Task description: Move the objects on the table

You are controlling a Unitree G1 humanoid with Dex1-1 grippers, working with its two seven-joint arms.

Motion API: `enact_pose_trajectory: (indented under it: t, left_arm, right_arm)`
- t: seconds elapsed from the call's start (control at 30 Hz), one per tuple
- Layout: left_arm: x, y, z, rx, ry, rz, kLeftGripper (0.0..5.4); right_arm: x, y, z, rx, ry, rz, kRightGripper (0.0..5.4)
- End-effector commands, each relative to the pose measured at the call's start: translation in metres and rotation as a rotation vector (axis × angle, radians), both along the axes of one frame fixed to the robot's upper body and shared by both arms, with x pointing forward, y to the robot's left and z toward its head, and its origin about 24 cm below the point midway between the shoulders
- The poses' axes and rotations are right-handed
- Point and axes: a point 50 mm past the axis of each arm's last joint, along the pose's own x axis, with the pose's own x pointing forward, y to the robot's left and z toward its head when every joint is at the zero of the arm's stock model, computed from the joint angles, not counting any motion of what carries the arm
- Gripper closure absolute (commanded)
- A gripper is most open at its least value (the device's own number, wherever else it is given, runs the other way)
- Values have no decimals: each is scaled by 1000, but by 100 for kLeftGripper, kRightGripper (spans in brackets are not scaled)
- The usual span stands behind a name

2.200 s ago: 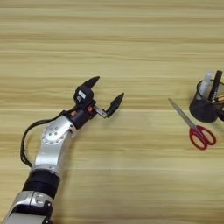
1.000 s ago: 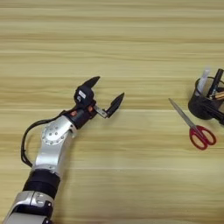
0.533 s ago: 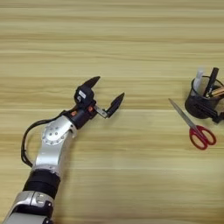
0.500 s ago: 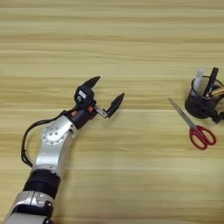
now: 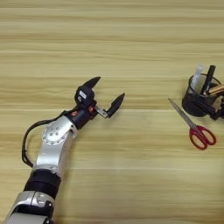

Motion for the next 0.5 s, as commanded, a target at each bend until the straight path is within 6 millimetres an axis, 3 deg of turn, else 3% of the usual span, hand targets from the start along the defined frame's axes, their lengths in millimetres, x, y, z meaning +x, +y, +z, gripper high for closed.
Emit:
enact_pose_trajectory:
  t: [0.03, 0.27, 0.5]
  left_arm:
    - [1, -1, 1, 12, -11, -5, 0]
    - [1, -1, 0, 11, -10, -2, 0]
    - [1, -1, 0, 11, -13, 1, 0]
  right_arm:
    - [9, 8, 23, -4, -109, 40, 65]
    - [3, 34, 45, -22, -209, 175, 65]
    - [-25, 76, 58, -35, -248, 378, 65]
